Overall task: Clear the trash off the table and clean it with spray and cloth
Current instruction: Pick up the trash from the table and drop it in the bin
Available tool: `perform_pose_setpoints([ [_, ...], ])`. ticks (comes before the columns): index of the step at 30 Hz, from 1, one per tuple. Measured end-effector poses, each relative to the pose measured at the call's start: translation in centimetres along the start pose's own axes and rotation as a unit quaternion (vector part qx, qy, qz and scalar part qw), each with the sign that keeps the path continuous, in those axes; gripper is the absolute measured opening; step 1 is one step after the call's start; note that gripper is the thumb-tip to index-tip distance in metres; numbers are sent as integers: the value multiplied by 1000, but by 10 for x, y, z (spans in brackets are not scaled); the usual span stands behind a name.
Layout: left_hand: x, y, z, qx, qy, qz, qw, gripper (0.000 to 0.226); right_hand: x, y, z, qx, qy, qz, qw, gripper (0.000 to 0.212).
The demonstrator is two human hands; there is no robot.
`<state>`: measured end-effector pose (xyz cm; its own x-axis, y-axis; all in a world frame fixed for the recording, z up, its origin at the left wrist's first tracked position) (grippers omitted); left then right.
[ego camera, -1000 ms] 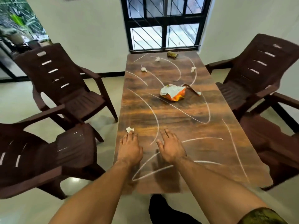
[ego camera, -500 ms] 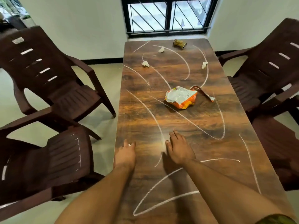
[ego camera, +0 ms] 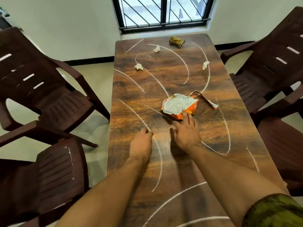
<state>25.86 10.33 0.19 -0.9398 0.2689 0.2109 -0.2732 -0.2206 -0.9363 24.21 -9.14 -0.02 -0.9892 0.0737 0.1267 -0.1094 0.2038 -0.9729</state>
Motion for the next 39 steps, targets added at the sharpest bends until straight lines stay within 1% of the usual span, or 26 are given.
perform_pose_setpoints([
  [3, -13, -7, 17, 8, 17, 20, 1000, 29, -29, -6, -1, 40, -25, -49, 998, 32],
  [5, -12, -7, 17, 9, 19, 20, 1000, 28, -41, -7, -6, 49, -33, -109, 992, 39],
  [7, -5, -6, 13, 10, 19, 20, 1000, 29, -43, -7, -11, 65, -36, -142, 987, 48],
  [13, 31, -6, 2, 2, 10, 3, 1000, 32, 6, -17, -21, 54, -54, -108, 991, 57],
  [17, 76, -5, 5, -13, 21, -6, 1000, 32, 70, -28, -22, 64, -67, -86, 992, 67],
  [20, 113, -3, 14, -24, 41, -12, 999, 29, 123, -32, -22, 71, -57, -72, 993, 73],
  [22, 142, -2, 24, -27, 59, -12, 998, 30, 169, -37, -22, 68, -39, -46, 996, 74],
  [25, 189, 7, 40, -32, 93, -10, 995, 33, 242, -40, -20, 76, -7, -8, 997, 67],
  [28, 233, 24, 62, -40, 143, -14, 989, 32, 314, -33, -11, 72, 32, 24, 997, 67],
  [31, 269, 40, 94, -36, 183, -18, 982, 32, 383, -20, 5, 63, 79, 11, 995, 71],
  [35, 319, 65, 156, -21, 252, -42, 966, 32, 482, -2, 33, 50, 156, 22, 986, 70],
  [39, 361, 94, 227, -32, 338, -60, 939, 31, 568, 7, 64, -2, 248, 13, 969, 75],
])
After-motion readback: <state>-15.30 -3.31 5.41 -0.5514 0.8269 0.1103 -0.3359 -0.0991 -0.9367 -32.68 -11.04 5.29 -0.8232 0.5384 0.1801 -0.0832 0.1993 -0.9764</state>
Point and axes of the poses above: each hand's wrist, its own x-axis away from the middle knuckle, its own y-axis out of the palm, z = x × y, the point moved 3 cm from there along -x, towards the middle knuckle, and after that the axes turned 7 degrees about -y, right-handed, at the moved point
